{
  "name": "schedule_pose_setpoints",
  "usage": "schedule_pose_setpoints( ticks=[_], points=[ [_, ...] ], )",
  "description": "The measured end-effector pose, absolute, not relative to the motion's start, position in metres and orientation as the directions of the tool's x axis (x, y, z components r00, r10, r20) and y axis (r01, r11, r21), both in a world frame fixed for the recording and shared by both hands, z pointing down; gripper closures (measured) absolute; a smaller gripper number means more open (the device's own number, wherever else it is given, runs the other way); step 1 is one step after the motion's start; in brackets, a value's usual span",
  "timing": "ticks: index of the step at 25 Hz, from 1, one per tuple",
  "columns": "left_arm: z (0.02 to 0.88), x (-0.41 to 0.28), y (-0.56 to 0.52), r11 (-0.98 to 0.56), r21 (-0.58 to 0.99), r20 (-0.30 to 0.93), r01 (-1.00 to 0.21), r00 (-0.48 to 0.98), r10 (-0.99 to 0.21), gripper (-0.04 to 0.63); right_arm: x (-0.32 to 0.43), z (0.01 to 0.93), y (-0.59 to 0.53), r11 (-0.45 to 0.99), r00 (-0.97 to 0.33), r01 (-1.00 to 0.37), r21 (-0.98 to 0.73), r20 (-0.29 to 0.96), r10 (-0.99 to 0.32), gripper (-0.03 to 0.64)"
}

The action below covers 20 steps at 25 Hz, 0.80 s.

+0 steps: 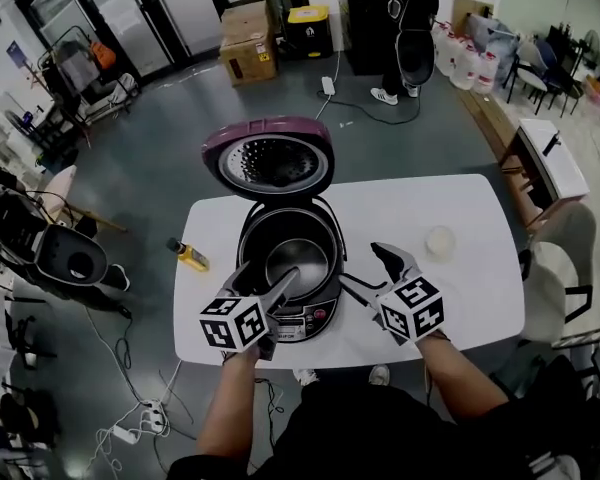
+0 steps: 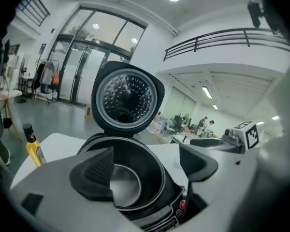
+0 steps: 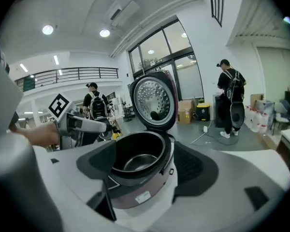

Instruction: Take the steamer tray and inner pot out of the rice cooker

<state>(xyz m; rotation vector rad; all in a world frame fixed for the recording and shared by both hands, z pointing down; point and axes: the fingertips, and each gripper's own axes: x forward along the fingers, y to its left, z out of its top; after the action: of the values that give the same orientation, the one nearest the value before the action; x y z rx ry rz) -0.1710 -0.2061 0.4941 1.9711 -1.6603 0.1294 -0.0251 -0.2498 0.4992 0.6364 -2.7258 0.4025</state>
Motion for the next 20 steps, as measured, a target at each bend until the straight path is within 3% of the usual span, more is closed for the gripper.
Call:
schedule_pose_setpoints(
  ticks=[11, 17, 20],
  points=[
    [0.546, -0.263, -0.190, 0.024, 0.755, 0.407, -0.656, 0.439, -0.801, 0.172, -0.061, 0.541, -0.255, 0.709, -0.882, -0.444, -0.548, 0.406, -0.238, 0.260],
    [0.566, -0.273, -0.193, 0.084, 0.918, 0.285, -0.387, 0.497, -0.820, 0.178, -0.065, 0.563, -0.258, 0.394, -0.931, -0.364, -0.844, 0.333, -0.147, 0.301],
    [0.570, -0.276, -0.195, 0.101, 0.940, 0.259, -0.325, 0.490, -0.833, 0.223, -0.068, 0.569, -0.256, 0.250, -0.951, -0.307, -0.918, 0.283, -0.128, 0.302]
  ],
)
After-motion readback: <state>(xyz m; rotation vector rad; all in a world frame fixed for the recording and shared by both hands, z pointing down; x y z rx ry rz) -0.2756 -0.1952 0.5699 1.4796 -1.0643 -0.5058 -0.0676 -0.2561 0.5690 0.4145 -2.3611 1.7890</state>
